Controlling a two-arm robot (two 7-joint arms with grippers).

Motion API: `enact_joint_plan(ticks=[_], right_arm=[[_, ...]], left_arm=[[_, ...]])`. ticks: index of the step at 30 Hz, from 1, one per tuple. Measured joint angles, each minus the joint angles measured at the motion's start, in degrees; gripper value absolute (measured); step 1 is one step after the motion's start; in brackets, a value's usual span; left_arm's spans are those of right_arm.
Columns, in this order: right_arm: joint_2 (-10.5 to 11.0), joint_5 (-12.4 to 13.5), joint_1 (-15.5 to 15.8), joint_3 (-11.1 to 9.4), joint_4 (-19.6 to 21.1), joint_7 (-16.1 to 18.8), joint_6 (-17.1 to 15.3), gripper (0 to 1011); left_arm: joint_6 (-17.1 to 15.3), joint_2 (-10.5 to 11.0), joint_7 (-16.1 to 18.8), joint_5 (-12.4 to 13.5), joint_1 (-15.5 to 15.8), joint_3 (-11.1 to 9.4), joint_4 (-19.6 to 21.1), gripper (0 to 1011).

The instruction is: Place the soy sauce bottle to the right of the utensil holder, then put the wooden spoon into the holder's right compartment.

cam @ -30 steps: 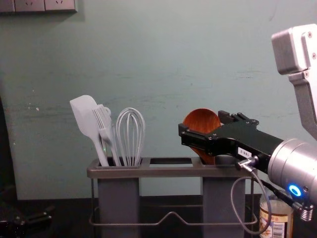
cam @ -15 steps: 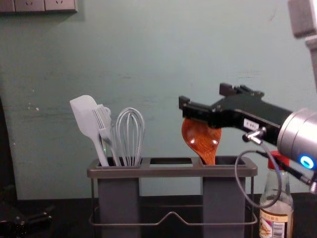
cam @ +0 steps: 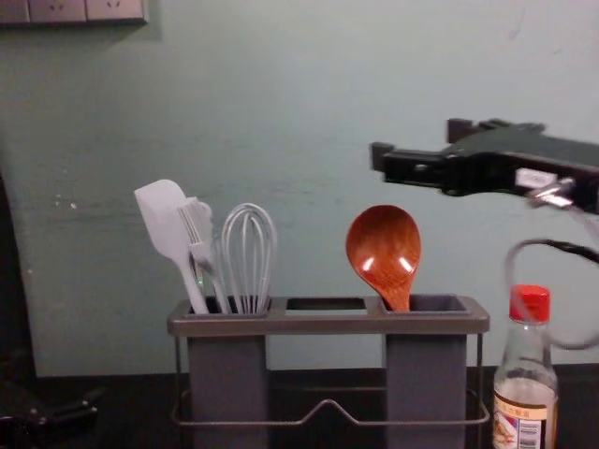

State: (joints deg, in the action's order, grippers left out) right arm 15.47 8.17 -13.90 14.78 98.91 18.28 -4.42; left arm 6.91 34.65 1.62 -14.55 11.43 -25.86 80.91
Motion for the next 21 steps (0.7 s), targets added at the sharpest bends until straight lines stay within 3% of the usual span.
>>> enact_joint_plan(ticks=[3, 7, 15, 21], right_arm=[[2.9, 2.4, 1.7, -1.7, 3.6, 1.7, -4.6, 1002], [6.9, 5.7, 5.1, -4.3, 7.6, 3.8, -8.0, 1002], [10.7, 9.0, 9.8, -7.5, 9.9, 5.2, -6.9, 1002], [12.3, 10.9, 11.7, -8.3, 10.0, 5.3, -7.7, 1002]], left_arm=[[0.0, 0.0, 0.0, 0.0, 0.0, 0.0, 0.0, 1005], [0.0, 0.0, 0.0, 0.0, 0.0, 0.0, 0.0, 1005], [0.0, 0.0, 0.0, 0.0, 0.0, 0.0, 0.0, 1005], [0.0, 0.0, 0.0, 0.0, 0.0, 0.0, 0.0, 1005]])
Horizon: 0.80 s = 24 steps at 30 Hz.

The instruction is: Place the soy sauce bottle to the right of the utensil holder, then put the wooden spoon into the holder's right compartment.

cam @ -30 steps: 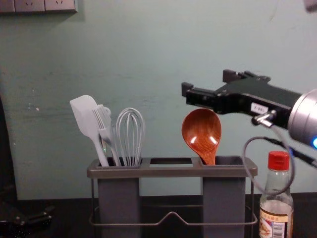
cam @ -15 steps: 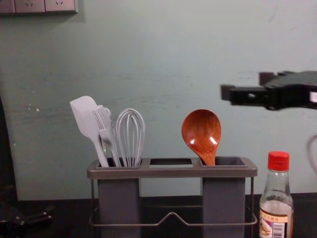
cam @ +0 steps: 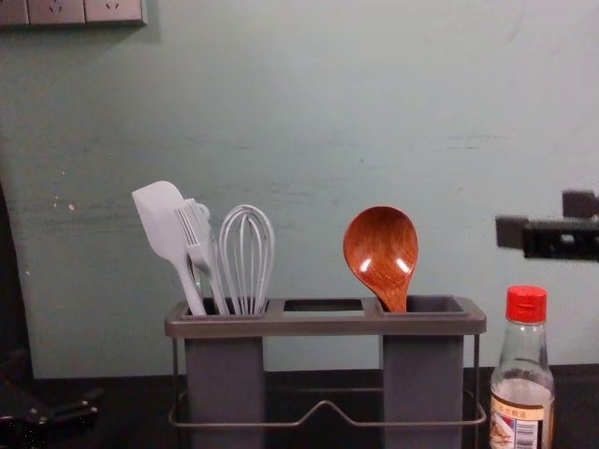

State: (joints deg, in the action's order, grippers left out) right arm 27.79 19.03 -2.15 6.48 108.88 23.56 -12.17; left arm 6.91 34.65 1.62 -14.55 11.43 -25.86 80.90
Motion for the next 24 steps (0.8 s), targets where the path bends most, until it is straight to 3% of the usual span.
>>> enact_joint_plan(ticks=[13, 19, 24], right_arm=[[3.9, 6.1, 4.2, -0.9, -1.2, 1.2, -7.3, 1003], [4.4, 8.0, 4.7, -0.8, -3.6, 1.3, -7.8, 1002], [3.8, 8.8, 3.8, 0.6, -7.1, 1.3, -7.0, 1002]], left_arm=[[0.0, 0.0, 0.0, 0.0, 0.0, 0.0, 0.0, 1005], [0.0, 0.0, 0.0, 0.0, 0.0, 0.0, 0.0, 1005], [0.0, 0.0, 0.0, 0.0, 0.0, 0.0, 0.0, 1005]])
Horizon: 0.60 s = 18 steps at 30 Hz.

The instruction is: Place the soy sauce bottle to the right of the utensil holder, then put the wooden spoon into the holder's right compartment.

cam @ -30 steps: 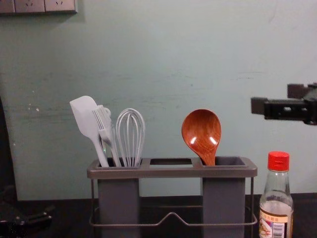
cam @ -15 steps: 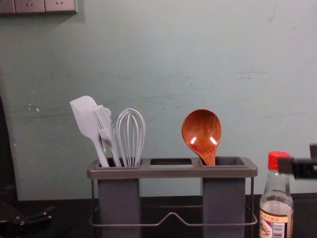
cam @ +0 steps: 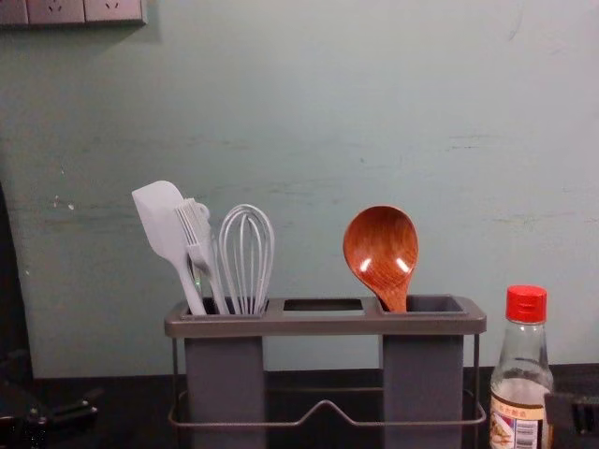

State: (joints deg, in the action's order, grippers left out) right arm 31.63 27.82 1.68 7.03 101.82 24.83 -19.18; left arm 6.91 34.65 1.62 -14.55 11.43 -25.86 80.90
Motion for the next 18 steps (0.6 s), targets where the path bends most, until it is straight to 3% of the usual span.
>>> enact_joint_plan(ticks=[5, 12, 18], right_arm=[[-1.2, 0.0, -1.5, 1.6, -3.8, -0.3, 3.0, 1002], [-2.0, -2.0, -2.8, 4.1, -7.9, -1.1, 10.0, 1002], [-2.4, -2.7, -3.3, 5.0, -9.9, -2.2, 13.0, 1002]], left_arm=[[0.0, 0.0, 0.0, 0.0, 0.0, 0.0, 0.0, 1005], [0.0, 0.0, 0.0, 0.0, 0.0, 0.0, 0.0, 1005], [0.0, 0.0, 0.0, 0.0, 0.0, 0.0, 0.0, 1005]])
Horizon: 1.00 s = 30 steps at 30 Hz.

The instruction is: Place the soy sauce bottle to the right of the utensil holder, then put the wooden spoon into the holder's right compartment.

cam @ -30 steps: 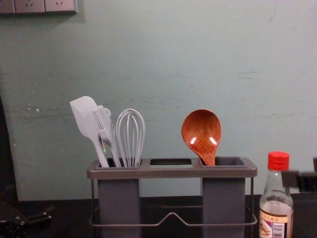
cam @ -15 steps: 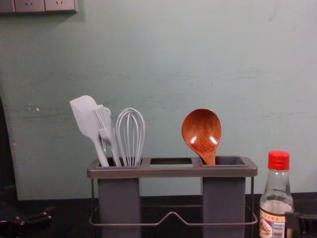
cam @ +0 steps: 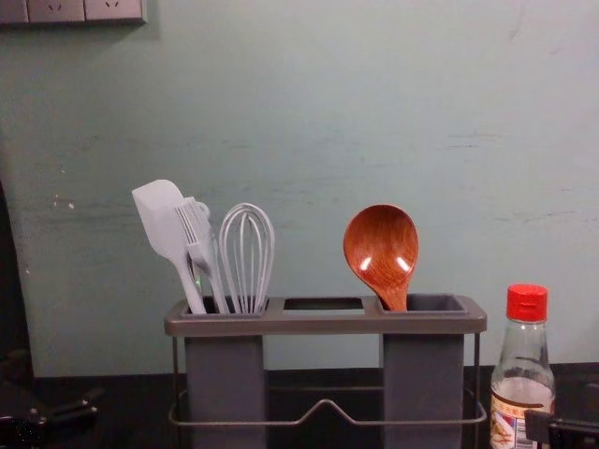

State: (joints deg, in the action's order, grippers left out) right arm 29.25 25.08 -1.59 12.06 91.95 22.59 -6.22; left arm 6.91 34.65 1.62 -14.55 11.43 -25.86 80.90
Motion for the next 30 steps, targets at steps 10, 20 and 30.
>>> enact_joint_plan(ticks=[10, 20, 30], right_arm=[[-0.4, -0.8, 0.3, 0.3, -0.6, -0.9, 2.5, 1002], [-0.5, -1.0, 0.4, 0.3, -0.7, -1.0, 3.0, 1002], [-0.5, -1.0, 0.4, 0.3, -0.6, -1.0, 2.9, 1002]], left_arm=[[0.0, 0.0, 0.0, 0.0, 0.0, 0.0, 0.0, 1005], [0.0, 0.0, 0.0, 0.0, 0.0, 0.0, 0.0, 1005], [0.0, 0.0, 0.0, 0.0, 0.0, 0.0, 0.0, 1005]])
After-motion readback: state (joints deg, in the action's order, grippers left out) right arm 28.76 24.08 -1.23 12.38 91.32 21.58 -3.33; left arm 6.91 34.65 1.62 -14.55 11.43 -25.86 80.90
